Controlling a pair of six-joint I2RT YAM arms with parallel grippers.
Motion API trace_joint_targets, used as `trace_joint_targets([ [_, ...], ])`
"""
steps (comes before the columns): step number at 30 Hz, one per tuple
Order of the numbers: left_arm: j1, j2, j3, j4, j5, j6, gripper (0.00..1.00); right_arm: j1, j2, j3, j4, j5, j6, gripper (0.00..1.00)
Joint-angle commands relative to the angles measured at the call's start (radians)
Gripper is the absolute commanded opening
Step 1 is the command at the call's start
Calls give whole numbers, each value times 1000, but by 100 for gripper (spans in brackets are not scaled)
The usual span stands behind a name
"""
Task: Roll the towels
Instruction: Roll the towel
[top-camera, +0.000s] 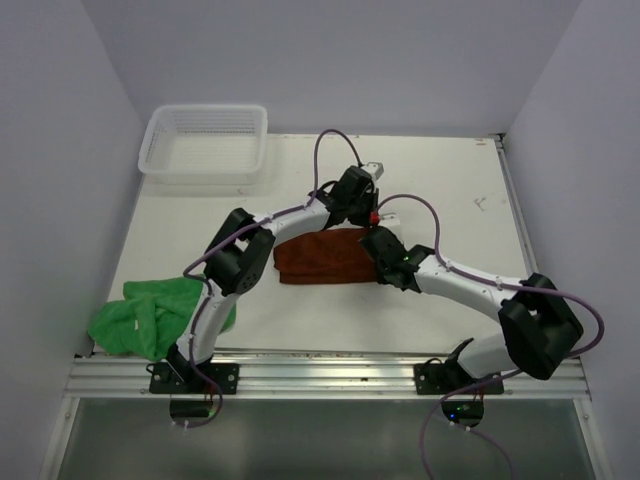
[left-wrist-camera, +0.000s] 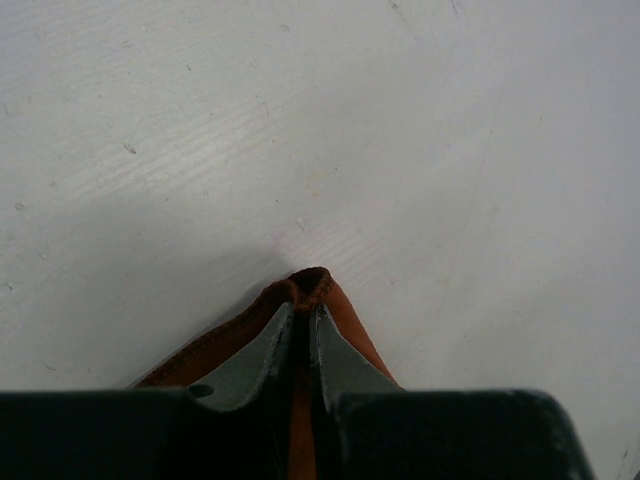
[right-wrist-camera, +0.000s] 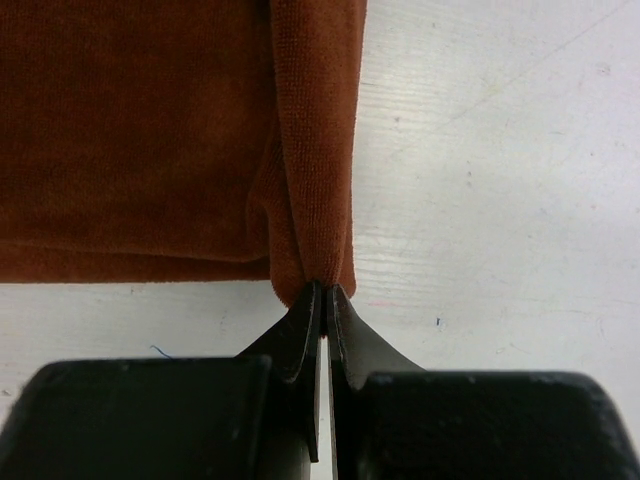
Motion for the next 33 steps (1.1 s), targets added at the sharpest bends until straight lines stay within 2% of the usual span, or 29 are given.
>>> trace_joint_targets([
  [1,30,-66,-7,82,-34,21,12,15,29,37,-7,-22,-10,0],
  [19,31,-66,-100,101,-49,51,12,18,131,27,84,-100,34,0],
  [26,31,-62,-122,105,-69,70,8,18,126,41,71,-97,51,15],
  [30,30,-63,-140,121,-70,70,8,4,89,73,36,-94,60,28],
  [33,28,-71,-160,141,-74,73,6,-26,63,98,9,-138,83,33],
])
